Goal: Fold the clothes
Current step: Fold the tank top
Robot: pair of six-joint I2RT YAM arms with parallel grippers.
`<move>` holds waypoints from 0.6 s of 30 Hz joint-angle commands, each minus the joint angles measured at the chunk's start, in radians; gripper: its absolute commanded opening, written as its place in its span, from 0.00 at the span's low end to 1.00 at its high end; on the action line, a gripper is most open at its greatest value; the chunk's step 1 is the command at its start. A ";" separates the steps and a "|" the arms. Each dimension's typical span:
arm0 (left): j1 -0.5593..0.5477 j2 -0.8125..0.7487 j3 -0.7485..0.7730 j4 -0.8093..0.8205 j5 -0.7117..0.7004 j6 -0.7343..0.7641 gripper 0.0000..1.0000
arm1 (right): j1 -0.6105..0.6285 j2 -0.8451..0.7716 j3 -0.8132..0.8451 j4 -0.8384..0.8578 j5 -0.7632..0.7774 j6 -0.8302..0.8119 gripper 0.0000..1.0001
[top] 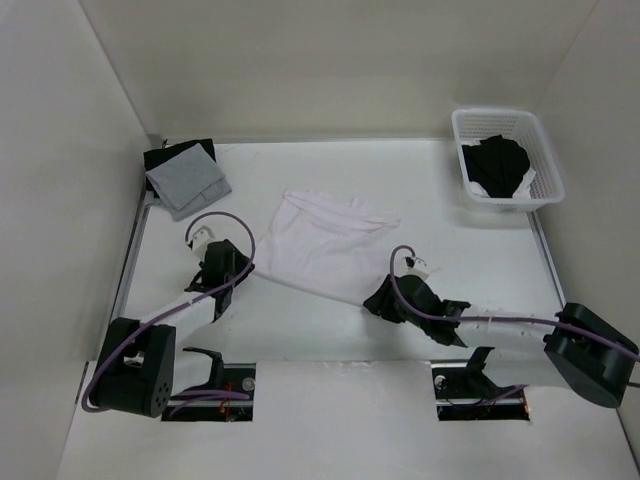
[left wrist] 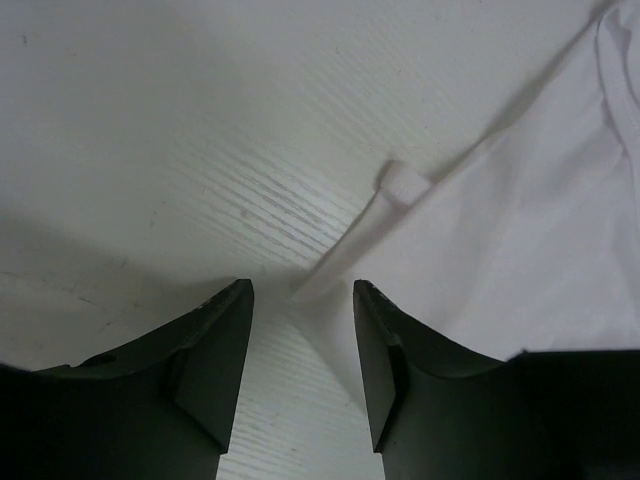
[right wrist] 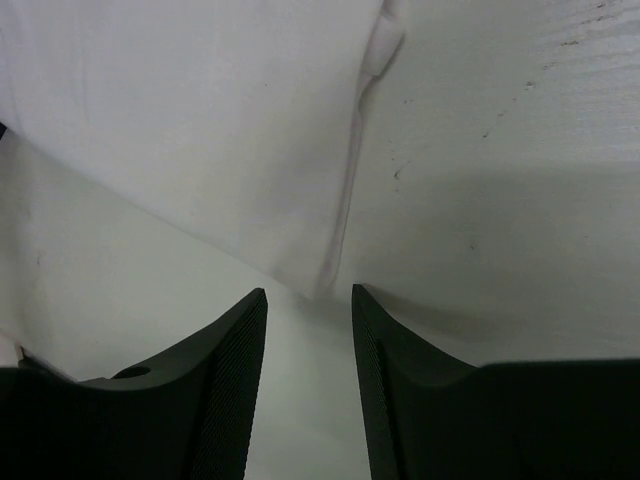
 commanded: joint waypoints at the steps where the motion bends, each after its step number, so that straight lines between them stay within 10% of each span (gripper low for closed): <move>1: 0.001 0.037 0.002 0.011 0.043 -0.024 0.42 | 0.007 0.035 0.001 0.049 0.016 0.037 0.43; 10: -0.008 0.022 -0.015 -0.002 0.068 -0.035 0.35 | -0.007 0.061 -0.006 0.086 0.014 0.060 0.42; 18: 0.003 0.010 -0.015 -0.015 0.074 -0.031 0.15 | -0.007 0.100 -0.009 0.145 0.025 0.067 0.19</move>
